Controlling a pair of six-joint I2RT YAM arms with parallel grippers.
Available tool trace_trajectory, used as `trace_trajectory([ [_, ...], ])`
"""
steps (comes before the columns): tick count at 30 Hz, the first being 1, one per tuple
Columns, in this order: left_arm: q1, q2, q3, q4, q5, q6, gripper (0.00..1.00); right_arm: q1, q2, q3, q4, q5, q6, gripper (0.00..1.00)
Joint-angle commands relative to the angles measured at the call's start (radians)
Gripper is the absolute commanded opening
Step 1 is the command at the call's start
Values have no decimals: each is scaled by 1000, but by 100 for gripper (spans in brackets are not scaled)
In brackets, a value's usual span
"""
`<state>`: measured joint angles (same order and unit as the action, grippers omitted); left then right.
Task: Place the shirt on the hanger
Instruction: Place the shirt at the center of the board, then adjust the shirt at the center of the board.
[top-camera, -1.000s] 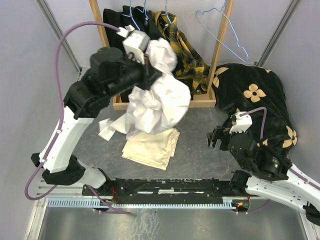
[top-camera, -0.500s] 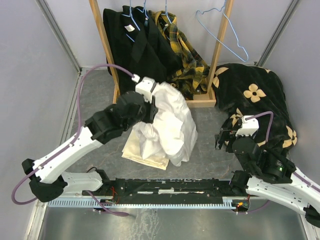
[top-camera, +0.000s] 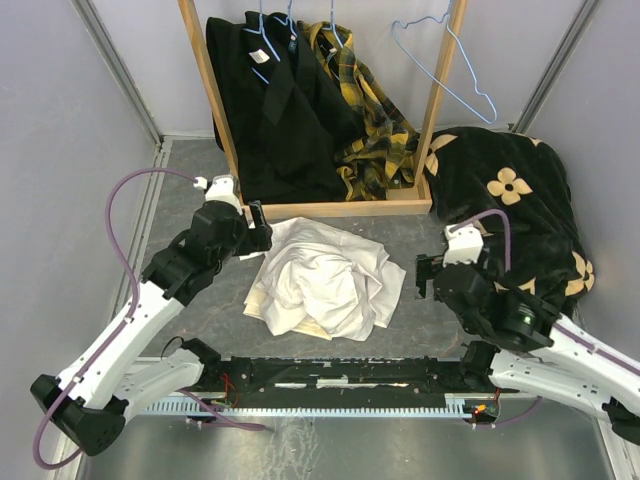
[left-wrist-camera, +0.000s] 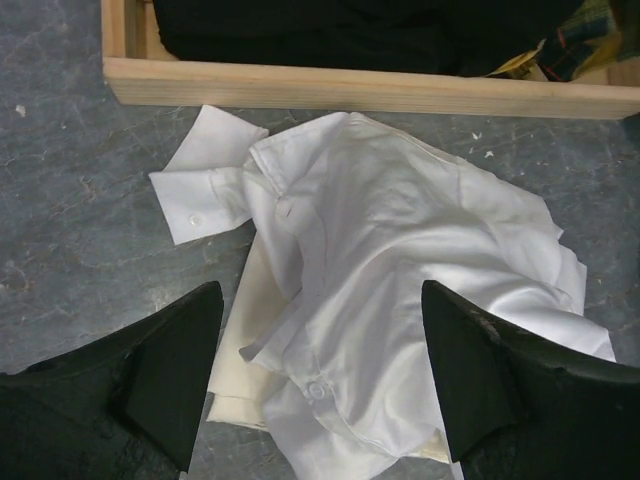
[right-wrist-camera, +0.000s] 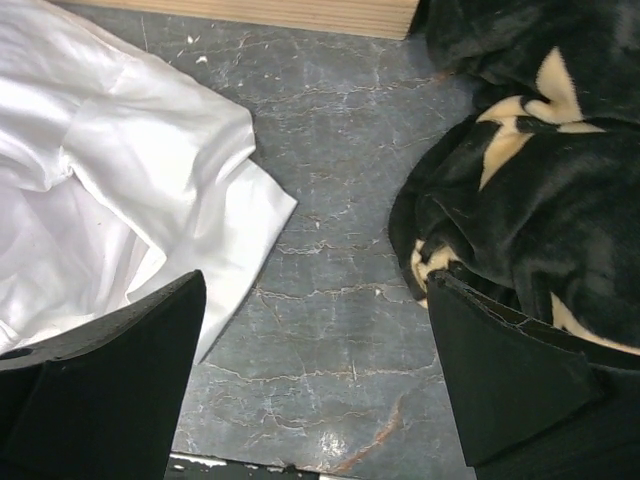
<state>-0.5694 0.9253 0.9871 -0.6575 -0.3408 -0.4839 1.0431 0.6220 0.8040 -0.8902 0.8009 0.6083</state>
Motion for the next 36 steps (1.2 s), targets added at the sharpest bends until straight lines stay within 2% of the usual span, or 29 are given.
trace_trajectory([
  [1,-2,-10,2,53,107,77,86,1,100,22,94,-62,-74,99],
  [7,-2,-48,-55,64,172,88,86,0,248,83,96,-244,-143,99],
  [10,-2,-54,-69,67,174,75,86,-1,308,72,194,-406,-177,99],
  [13,-2,-56,-76,70,174,60,85,0,378,74,266,-497,-184,99],
  [21,-2,-90,-114,78,188,27,85,-35,540,91,336,-483,-78,99],
  [24,-1,-100,-123,78,203,14,83,-38,553,61,417,-544,-75,98],
  [27,-2,-120,-142,83,202,1,83,-37,545,22,490,-614,-91,96],
  [32,-1,-124,-160,90,219,-8,82,-39,522,-18,560,-635,-99,81],
  [36,-1,-111,-159,98,225,-9,82,-40,534,-41,666,-756,-99,77],
])
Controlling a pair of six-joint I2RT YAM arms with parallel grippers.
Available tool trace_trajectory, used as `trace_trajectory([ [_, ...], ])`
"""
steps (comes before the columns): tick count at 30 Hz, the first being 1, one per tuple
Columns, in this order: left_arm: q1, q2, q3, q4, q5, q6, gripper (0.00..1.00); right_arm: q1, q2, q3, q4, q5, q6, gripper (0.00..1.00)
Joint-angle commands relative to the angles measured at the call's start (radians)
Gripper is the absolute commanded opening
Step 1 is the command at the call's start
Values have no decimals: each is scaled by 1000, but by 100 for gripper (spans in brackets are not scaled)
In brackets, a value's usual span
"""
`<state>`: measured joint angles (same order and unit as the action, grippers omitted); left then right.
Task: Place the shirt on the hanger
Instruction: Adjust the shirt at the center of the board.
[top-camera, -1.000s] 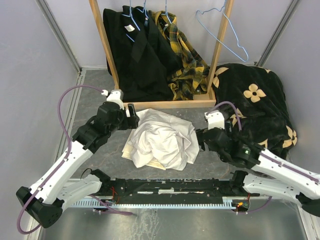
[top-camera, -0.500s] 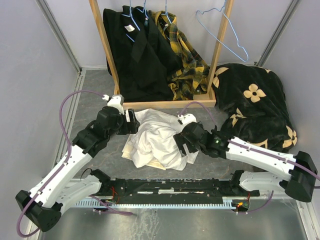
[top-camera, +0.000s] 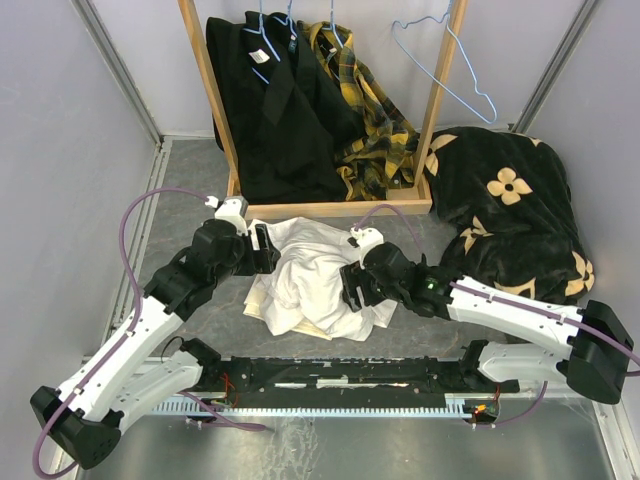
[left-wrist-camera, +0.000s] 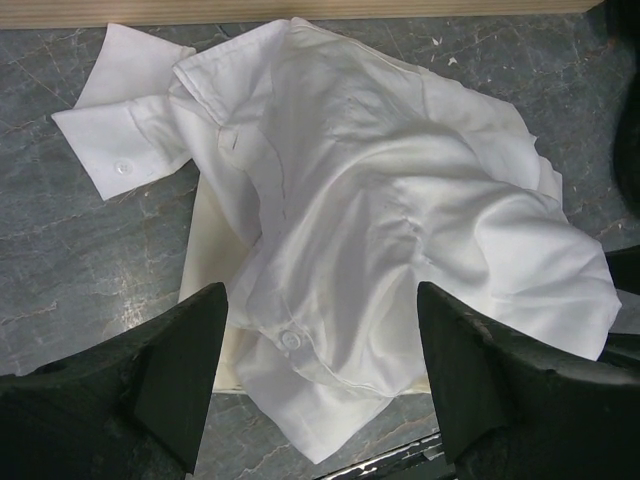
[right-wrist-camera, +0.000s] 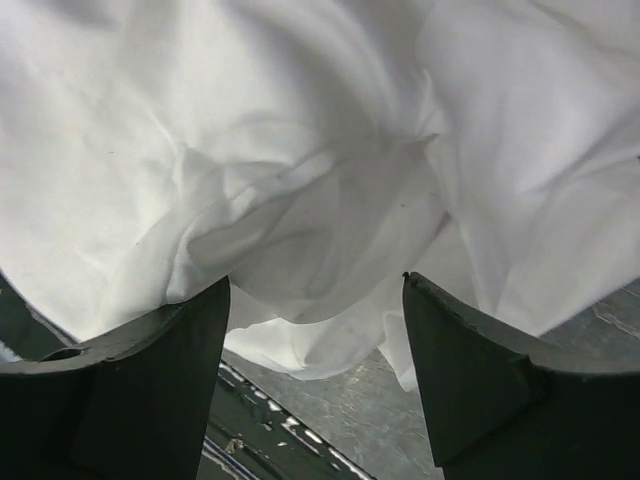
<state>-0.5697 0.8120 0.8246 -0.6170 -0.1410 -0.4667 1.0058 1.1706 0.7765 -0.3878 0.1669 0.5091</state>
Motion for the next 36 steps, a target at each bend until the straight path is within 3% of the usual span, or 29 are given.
trace_trajectory([
  [1,-1,5,5,59,26,-26,82,-2,-5,-14,182,-148,-1,77],
  [4,-2,6,6,57,25,-24,82,-3,17,-7,199,-164,2,68],
  [10,-1,-14,-8,51,4,-29,82,-3,17,20,181,-108,18,2],
  [15,-1,-14,6,46,-19,-29,82,-3,-92,27,169,-19,26,0],
  [26,-1,1,5,60,-36,-24,80,-3,-362,131,-78,204,-29,0],
  [36,-2,4,14,58,-52,-6,80,-3,-418,398,-265,383,-198,0],
])
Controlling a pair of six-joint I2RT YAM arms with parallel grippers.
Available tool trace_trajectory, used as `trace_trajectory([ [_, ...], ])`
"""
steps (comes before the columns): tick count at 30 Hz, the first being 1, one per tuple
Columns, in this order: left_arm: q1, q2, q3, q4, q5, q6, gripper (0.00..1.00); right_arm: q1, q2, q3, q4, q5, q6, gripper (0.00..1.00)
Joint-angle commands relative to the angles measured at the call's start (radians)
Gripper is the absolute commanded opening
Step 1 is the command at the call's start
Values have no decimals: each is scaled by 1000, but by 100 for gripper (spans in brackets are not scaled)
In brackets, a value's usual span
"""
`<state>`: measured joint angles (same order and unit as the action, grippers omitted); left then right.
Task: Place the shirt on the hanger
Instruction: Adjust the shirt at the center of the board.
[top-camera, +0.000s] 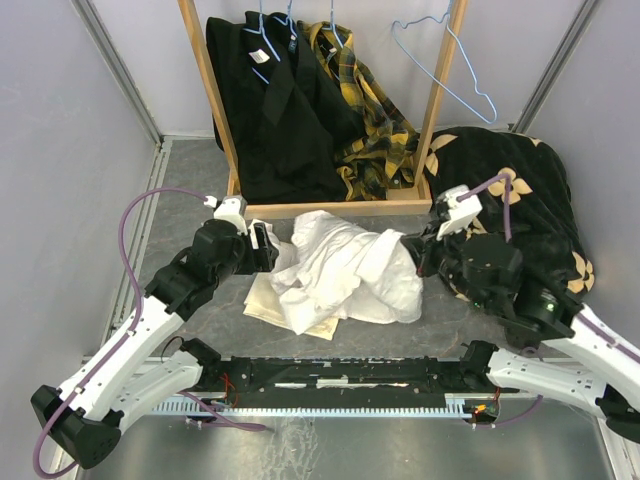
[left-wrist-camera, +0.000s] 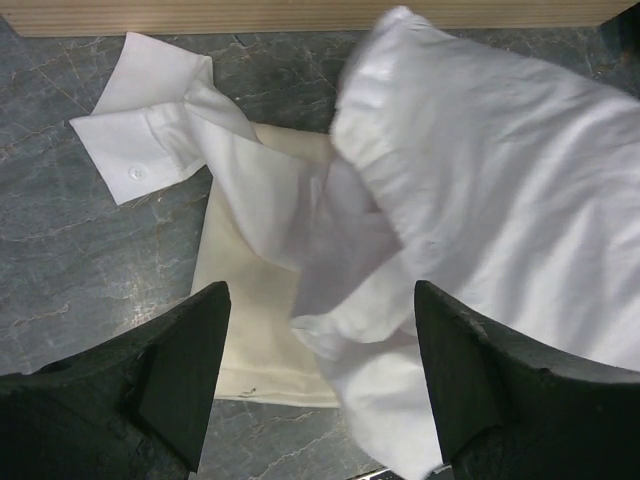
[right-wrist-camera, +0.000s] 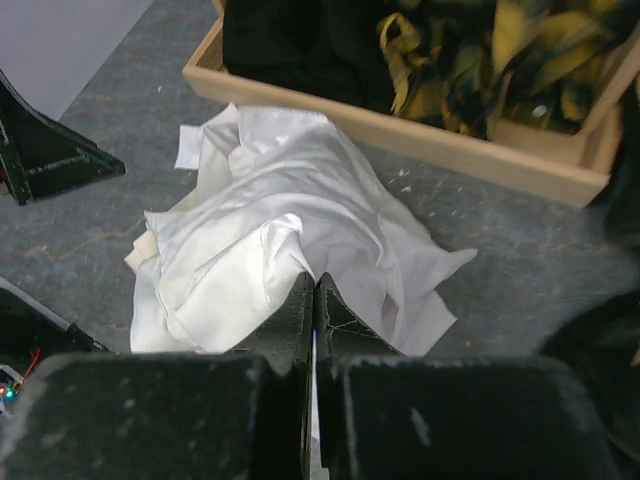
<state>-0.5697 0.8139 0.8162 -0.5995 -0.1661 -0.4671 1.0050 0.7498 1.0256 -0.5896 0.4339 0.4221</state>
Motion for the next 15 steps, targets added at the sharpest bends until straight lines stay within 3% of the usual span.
trace_trajectory([
  [1,-1,0,22,41,-31,-5,80,-2,15,184,-86,135,-133,0],
  [9,-1,-8,17,38,-41,-1,80,-2,60,332,-151,232,-265,0],
  [15,-1,-16,6,35,-43,-3,80,-2,79,353,-166,218,-275,0],
])
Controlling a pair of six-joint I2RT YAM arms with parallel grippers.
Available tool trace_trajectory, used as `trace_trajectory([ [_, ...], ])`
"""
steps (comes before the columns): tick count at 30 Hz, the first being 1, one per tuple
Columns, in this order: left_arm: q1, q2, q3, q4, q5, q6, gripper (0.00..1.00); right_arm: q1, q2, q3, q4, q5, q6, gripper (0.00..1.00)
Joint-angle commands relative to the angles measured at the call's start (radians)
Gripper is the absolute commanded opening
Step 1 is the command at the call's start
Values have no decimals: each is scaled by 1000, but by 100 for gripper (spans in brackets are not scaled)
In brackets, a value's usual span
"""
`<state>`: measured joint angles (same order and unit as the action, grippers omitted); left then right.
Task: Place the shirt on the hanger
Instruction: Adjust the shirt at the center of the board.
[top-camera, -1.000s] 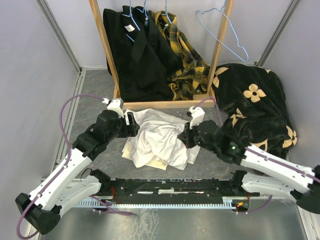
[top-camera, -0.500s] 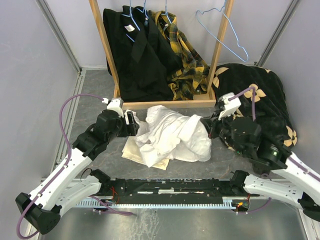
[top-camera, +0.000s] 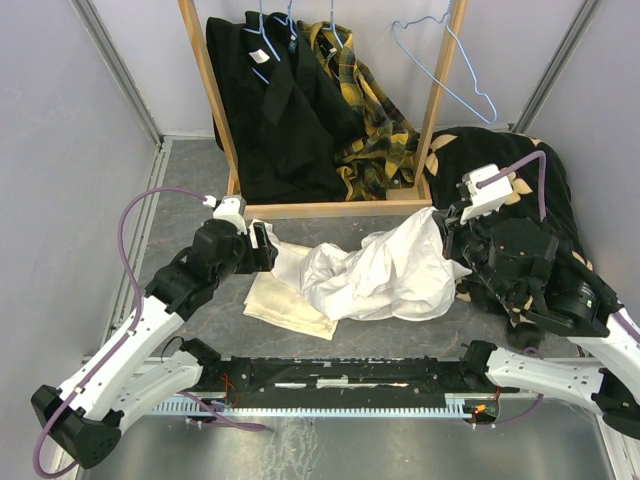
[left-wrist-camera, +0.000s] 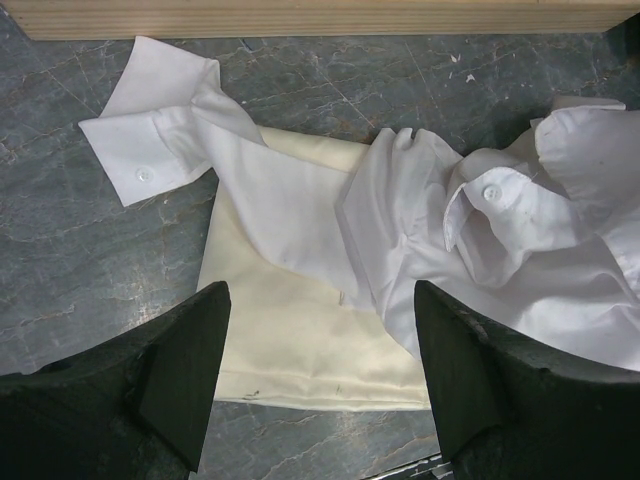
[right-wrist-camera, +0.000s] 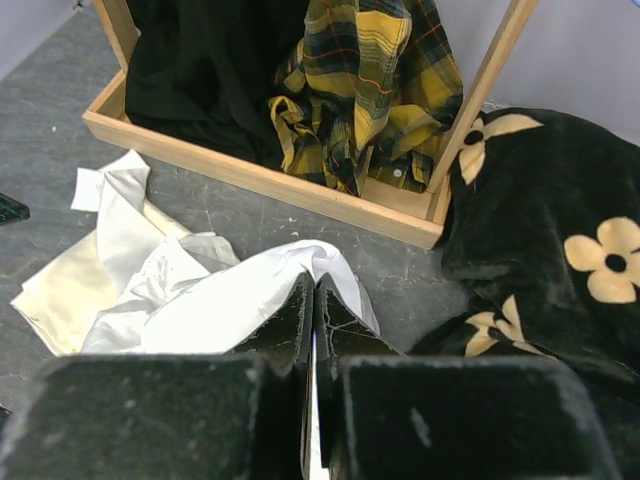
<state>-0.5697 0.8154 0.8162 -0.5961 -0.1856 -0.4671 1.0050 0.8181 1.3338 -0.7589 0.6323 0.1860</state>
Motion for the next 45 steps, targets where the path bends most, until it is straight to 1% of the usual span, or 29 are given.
trace_trajectory([
  [1,-1,-18,7,34,-24,-4,80,-2,17,48,5,7,-38,0],
  [5,-1,-13,13,34,-20,1,80,-3,49,60,9,-69,-39,0],
  [8,-1,-9,13,49,20,6,81,-2,59,48,34,-204,-51,0],
  [10,-1,-9,7,64,44,2,81,-2,65,35,17,-195,-41,0],
  [12,-2,-9,3,70,47,-7,81,-2,62,14,-38,-85,9,0],
  [14,-2,-8,-3,75,44,-13,81,-2,50,-11,-135,80,89,0],
  [17,-1,-3,-15,88,48,-19,81,-2,41,-32,-384,351,304,0],
  [18,-1,5,-17,92,51,-18,81,-2,40,-32,-495,417,408,3],
  [19,-1,13,-18,99,54,-18,81,-2,36,-30,-588,459,492,13],
  [21,-2,35,-20,116,63,-19,81,-2,15,-38,-667,473,564,46],
  [22,-1,48,-20,128,75,-20,82,-2,-2,-41,-670,465,571,56],
  [23,-2,62,-22,144,94,-21,82,-3,-22,-47,-644,447,553,63],
  [25,-1,93,-32,192,149,-18,83,-3,-78,-73,-522,380,453,68],
  [27,-1,136,-48,258,211,-19,84,-3,-112,-102,-350,236,312,71],
  [29,-1,187,-57,324,263,-19,84,-2,-109,-110,-267,95,232,75],
  [32,-1,255,-48,366,297,-26,84,-2,-39,-95,-243,-45,172,77],
  [34,-1,287,-33,377,310,-45,85,-2,19,-83,-271,-90,162,77],
  [37,-27,293,-31,417,308,-82,85,-3,61,-112,-258,-115,177,77],
  [40,-102,299,-25,422,231,-81,85,-2,55,-179,-194,-142,193,77],
  [42,-124,318,-27,422,222,-79,84,-2,53,-201,-168,-154,199,77],
  [45,-133,339,-32,424,222,-71,78,-3,64,-213,-158,-160,201,77],
])
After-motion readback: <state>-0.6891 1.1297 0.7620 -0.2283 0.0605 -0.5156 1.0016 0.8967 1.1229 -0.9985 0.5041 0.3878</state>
